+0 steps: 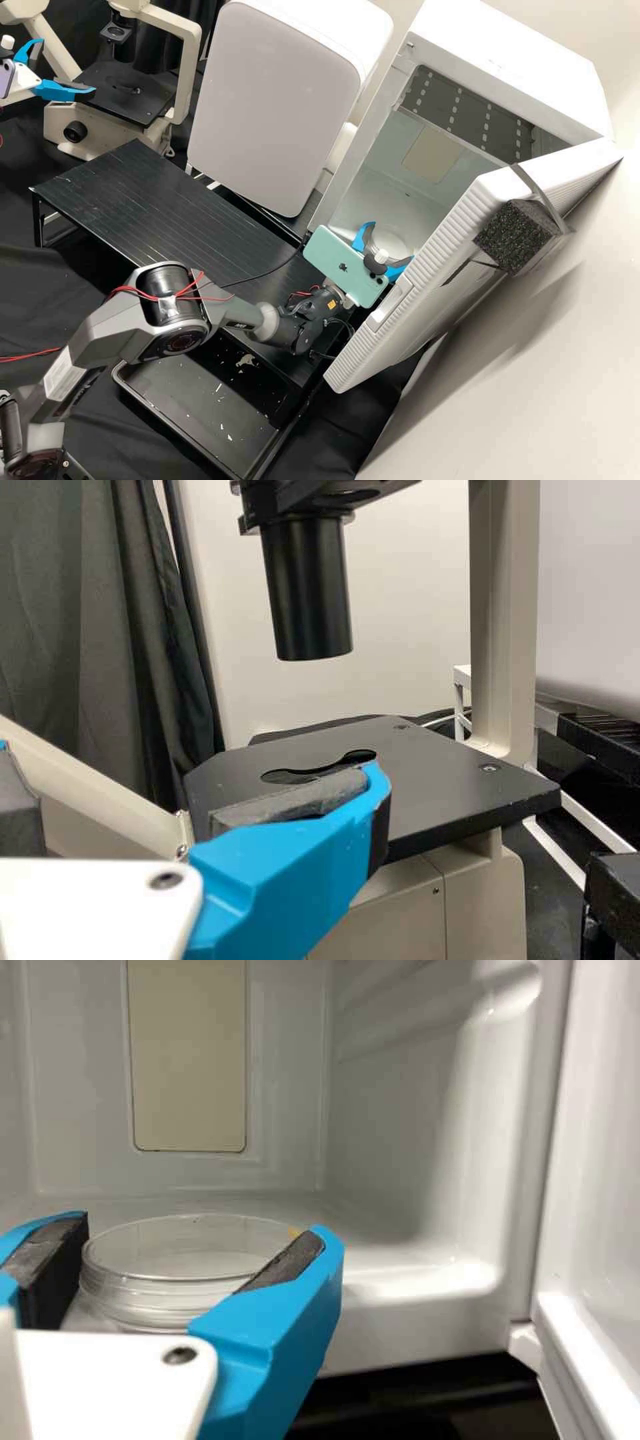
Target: Take the petri dish out of the incubator
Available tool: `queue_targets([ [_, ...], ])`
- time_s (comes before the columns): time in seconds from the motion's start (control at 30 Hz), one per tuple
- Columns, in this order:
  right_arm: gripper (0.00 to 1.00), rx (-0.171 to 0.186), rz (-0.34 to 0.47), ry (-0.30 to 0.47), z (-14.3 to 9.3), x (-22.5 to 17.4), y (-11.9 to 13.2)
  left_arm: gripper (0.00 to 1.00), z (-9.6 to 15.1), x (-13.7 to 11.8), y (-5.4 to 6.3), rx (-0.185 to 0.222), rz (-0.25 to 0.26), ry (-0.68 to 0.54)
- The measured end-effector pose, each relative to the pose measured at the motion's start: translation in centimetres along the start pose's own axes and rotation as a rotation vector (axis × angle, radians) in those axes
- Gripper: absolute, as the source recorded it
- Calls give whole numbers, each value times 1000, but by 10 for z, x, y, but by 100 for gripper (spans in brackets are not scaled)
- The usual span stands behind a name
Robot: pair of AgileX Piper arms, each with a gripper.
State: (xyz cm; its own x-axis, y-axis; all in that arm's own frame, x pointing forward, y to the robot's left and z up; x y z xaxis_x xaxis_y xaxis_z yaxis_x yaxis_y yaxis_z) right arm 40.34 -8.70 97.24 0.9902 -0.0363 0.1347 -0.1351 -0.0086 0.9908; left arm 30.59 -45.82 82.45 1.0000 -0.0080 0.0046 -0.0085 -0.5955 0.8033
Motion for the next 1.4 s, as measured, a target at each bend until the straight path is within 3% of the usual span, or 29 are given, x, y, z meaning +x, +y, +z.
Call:
queue_targets([
  [0.47, 0, 66, 44, 60, -7, -57, 13, 100, 0, 0, 0, 0, 0, 0],
  [0.8, 0, 112, 29, 168, -39, -112, -12, 100, 0, 0, 0, 0, 0, 0],
  [1.1, 0, 55, -93, 183, -71, -166, -64, 100, 0, 0, 0, 0, 0, 0],
  [1.4, 0, 16, -220, 170, -78, -213, -105, 100, 0, 0, 0, 0, 0, 0],
])
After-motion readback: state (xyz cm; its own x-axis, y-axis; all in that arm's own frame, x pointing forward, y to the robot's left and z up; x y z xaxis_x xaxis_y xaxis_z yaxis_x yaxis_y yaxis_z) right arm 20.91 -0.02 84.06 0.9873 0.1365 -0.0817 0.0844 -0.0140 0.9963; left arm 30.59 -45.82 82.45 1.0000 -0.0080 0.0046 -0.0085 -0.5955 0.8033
